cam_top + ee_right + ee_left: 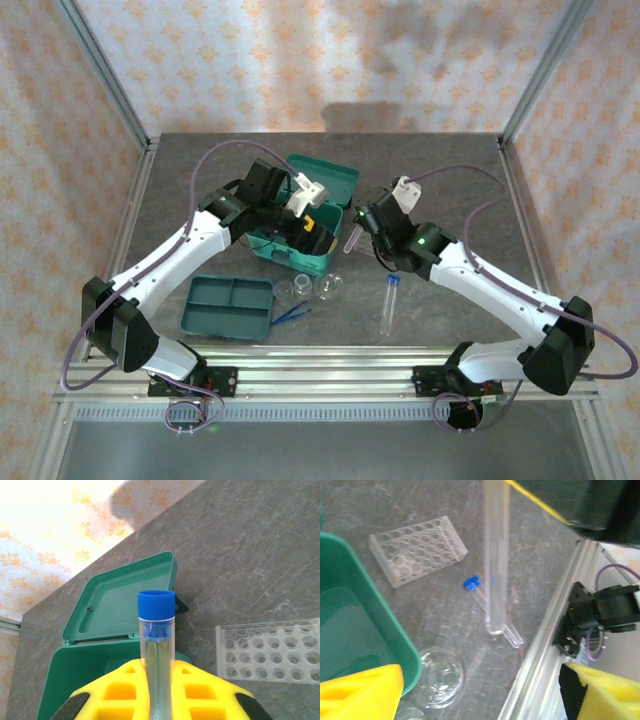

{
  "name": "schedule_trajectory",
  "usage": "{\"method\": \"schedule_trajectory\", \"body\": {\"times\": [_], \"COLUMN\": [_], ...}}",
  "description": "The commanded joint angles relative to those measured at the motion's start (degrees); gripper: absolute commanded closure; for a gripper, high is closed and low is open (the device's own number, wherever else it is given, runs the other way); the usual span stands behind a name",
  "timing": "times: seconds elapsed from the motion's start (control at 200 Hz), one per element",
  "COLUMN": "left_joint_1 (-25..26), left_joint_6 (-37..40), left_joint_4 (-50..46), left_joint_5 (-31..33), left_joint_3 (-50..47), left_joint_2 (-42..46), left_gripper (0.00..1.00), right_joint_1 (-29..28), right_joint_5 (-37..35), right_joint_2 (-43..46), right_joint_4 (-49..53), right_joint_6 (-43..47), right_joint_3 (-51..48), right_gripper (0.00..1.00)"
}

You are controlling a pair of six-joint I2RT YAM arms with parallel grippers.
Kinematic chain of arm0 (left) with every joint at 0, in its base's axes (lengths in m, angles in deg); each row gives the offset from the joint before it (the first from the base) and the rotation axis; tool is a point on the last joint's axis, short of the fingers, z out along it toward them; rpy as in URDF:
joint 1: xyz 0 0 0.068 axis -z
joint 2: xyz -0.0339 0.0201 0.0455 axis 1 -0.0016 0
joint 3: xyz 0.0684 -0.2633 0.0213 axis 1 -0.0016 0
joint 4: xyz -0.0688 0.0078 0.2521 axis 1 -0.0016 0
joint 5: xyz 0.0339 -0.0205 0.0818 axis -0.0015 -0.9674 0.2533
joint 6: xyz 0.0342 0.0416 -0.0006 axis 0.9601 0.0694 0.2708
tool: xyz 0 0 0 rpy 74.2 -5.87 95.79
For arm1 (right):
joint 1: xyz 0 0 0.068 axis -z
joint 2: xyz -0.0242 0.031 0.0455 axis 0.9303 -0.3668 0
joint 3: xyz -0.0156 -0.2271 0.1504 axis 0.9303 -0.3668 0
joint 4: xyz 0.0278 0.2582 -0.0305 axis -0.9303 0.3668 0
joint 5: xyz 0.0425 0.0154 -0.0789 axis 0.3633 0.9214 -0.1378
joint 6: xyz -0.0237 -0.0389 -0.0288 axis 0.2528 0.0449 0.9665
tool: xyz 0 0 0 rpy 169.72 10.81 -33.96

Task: Organize the chemistry lab equipment

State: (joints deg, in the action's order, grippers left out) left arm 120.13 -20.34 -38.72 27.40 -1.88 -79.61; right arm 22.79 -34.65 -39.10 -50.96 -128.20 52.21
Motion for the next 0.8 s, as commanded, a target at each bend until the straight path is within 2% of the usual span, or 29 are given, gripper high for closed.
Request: {"method": "schedule_trajectory", "body": {"times": [0.0,0.16,0.445,0.796], "left_joint_1": [-0.79,-1.61,-2.51,-3.44], "left_joint_6": [-3.01,-4.69,-6.02,-6.69], "left_joint_4": [1.79,3.09,5.26,6.42], "left_joint_5": [-6.58,-9.24,-9.12,-8.75], "left_joint_3": [0.96,0.56,-0.74,-1.56], "left_joint_2": [-0.5,-0.41,0.02,0.14], "left_gripper": [0.17,0.17,0.18,0.24], "right_joint_1": [0.22,0.25,0.25,0.26], "right_joint_5": [0.01,1.43,7.47,12.25], "right_joint_2": [-0.71,-1.42,-2.45,-1.99], "right_joint_4": [-2.49,-4.54,-7.94,-11.42], "right_joint_6": [0.2,-0.24,-1.89,-4.15], "right_joint_3": [1.6,2.49,4.11,4.16], "right_gripper": [0.88,0.88,0.88,0.88]}}
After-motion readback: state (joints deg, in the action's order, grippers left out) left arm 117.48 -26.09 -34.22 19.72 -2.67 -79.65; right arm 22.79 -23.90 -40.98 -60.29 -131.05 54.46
